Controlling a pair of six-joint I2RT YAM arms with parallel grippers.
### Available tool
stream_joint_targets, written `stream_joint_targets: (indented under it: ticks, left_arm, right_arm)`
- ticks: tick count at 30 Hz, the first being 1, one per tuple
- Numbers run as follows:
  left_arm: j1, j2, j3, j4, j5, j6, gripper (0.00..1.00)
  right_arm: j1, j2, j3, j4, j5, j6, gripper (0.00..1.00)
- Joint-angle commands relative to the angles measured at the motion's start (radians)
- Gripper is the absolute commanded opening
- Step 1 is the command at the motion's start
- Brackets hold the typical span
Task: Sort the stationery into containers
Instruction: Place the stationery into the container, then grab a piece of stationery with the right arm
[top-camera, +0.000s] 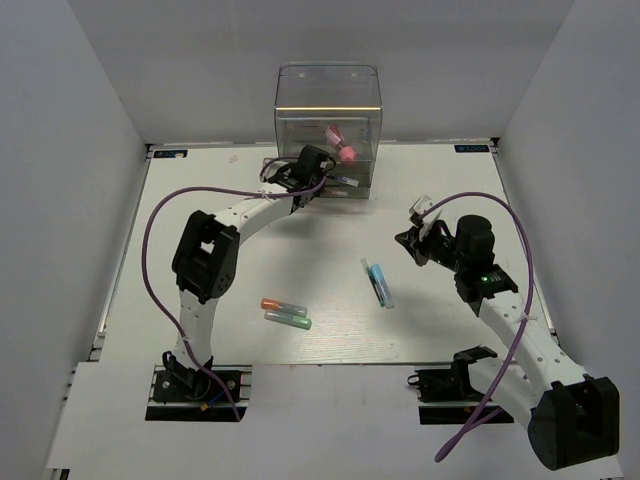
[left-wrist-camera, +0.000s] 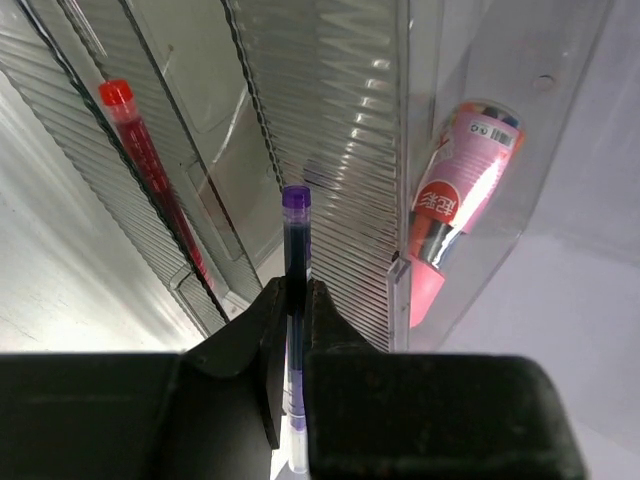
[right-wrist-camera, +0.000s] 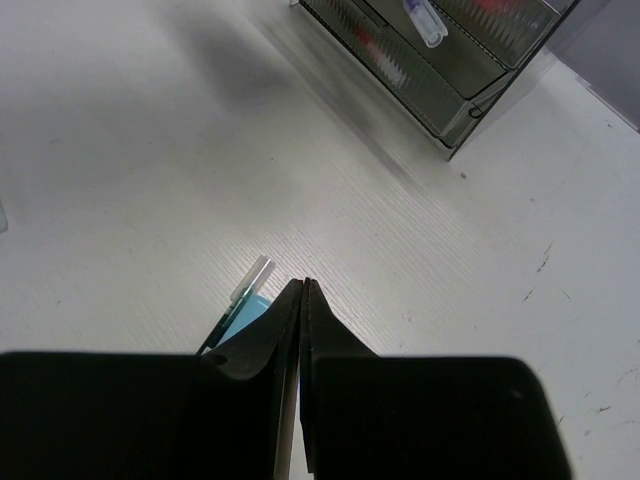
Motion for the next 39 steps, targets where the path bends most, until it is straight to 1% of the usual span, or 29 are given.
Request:
stream_joint_targets:
  ticks: [1, 3, 4, 5, 6, 7, 8, 13, 14, 16, 18, 20, 21, 22, 24, 26, 27, 28, 29, 30, 31, 32, 33, 34, 35, 36, 37, 38, 39]
  left_arm:
    - [-0.004, -0.002, 0.055, -0.036, -0.052, -0.025, 0.09]
    - [-0.004, 0.008, 0.055, -0.036, -0.052, -0.025, 0.21]
    - [-0.004, 0.008, 0.055, -0.036, -0.052, -0.025, 0.23]
    - [-0.004, 0.008, 0.055, -0.046, -0.052, -0.025, 0.23]
    - [-0.004, 0.008, 0.055, -0.046, -0.052, -0.025, 0.29]
    - [-0.004, 0.008, 0.055, -0.046, -0.052, -0.025, 0.32]
    - [-0.004, 0.008, 0.046, -0.046, -0.052, -0.025, 0.38]
    - [-0.004, -0.021, 0.026, -0.034, -0.041, -0.025, 0.54]
    - [-0.004, -0.031, 0.025, -0.034, -0.041, -0.025, 0.56]
    - [-0.004, -0.047, 0.004, -0.023, -0.027, -0.025, 0.56]
    - [-0.004, -0.086, -0.025, 0.018, 0.005, -0.025, 0.56]
    - [-0.015, -0.152, -0.098, 0.087, 0.049, 0.006, 0.56]
    - [-0.015, -0.153, -0.126, 0.11, 0.064, 0.02, 0.56]
    - [-0.015, -0.206, -0.183, 0.13, 0.081, 0.036, 0.54]
    - [-0.024, -0.26, -0.243, 0.188, 0.136, 0.098, 0.5]
    - [-0.024, -0.352, -0.339, 0.208, 0.185, 0.162, 0.49]
    - [-0.024, -0.385, -0.376, 0.242, 0.199, 0.188, 0.49]
    - [-0.024, -0.421, -0.454, 0.26, 0.209, 0.214, 0.49]
    - [-0.024, -0.494, -0.491, 0.276, 0.209, 0.271, 0.49]
    - [-0.024, -0.531, -0.555, 0.286, 0.209, 0.308, 0.5]
    - [-0.015, -0.569, -0.582, 0.286, 0.209, 0.344, 0.54]
    - [-0.015, -0.606, -0.605, 0.286, 0.198, 0.389, 0.57]
    - [-0.015, -0.678, -0.643, 0.286, 0.198, 0.474, 0.61]
    - [-0.003, -0.714, -0.663, 0.255, 0.187, 0.512, 0.66]
    - [-0.002, -0.752, -0.685, 0.244, 0.187, 0.555, 0.79]
    - [-0.002, -0.789, -0.73, 0.231, 0.169, 0.637, 0.87]
    - [0.007, -0.868, -0.758, 0.221, 0.169, 0.68, 0.94]
    - [0.007, -0.911, -0.79, 0.239, 0.189, 0.734, 0.99]
    - [0.007, -0.954, -0.854, 0.239, 0.189, 0.835, 0.99]
  right_arm:
    - [-0.005, -0.02, 0.001, 0.034, 0.0, 0.01, 0.05]
    - [-0.005, -0.019, 0.001, 0.032, 0.0, 0.01, 0.05]
    - [-0.008, -0.017, 0.002, 0.034, -0.003, 0.011, 0.05]
    - [-0.008, -0.017, 0.001, 0.032, -0.002, 0.011, 0.05]
    - [-0.008, -0.019, 0.001, 0.032, -0.005, 0.011, 0.05]
    - [-0.01, -0.017, 0.001, 0.032, -0.006, 0.01, 0.05]
    - [-0.01, -0.019, -0.001, 0.034, -0.009, 0.01, 0.06]
    - [-0.016, -0.017, -0.004, 0.034, -0.021, 0.01, 0.07]
    - [-0.011, -0.016, -0.005, 0.032, -0.023, 0.01, 0.07]
    - [-0.011, -0.013, -0.005, 0.032, -0.028, 0.01, 0.09]
    - [-0.016, -0.01, -0.01, 0.029, -0.044, 0.01, 0.15]
    - [-0.017, 0.0, -0.008, 0.021, -0.078, 0.018, 0.23]
    - [-0.014, 0.007, -0.008, -0.001, -0.112, 0.018, 0.26]
    - [-0.014, 0.036, -0.002, -0.012, -0.135, 0.013, 0.28]
    - [-0.007, 0.084, 0.028, -0.076, -0.205, 0.008, 0.3]
    - [0.004, 0.145, 0.082, -0.162, -0.229, -0.001, 0.31]
    - [0.01, 0.189, 0.094, -0.189, -0.226, -0.004, 0.35]
    - [0.032, 0.231, 0.128, -0.201, -0.216, -0.007, 0.36]
    - [0.039, 0.269, 0.137, -0.225, -0.2, -0.007, 0.36]
    - [0.047, 0.285, 0.145, -0.236, -0.172, -0.012, 0.38]
    - [0.079, 0.3, 0.168, -0.241, -0.157, -0.004, 0.4]
    - [0.089, 0.349, 0.176, -0.241, -0.125, 0.001, 0.4]
    - [0.099, 0.368, 0.196, -0.243, -0.083, 0.008, 0.44]
    - [0.127, 0.38, 0.208, -0.253, -0.034, 0.016, 0.47]
    - [0.136, 0.435, 0.248, -0.255, -0.006, 0.04, 0.47]
    - [0.153, 0.452, 0.263, -0.262, 0.071, 0.048, 0.48]
    - [0.162, 0.49, 0.28, -0.288, 0.098, 0.054, 0.5]
    - [0.17, 0.529, 0.333, -0.299, 0.119, 0.074, 0.5]
    - [0.179, 0.571, 0.349, -0.318, 0.141, 0.079, 0.52]
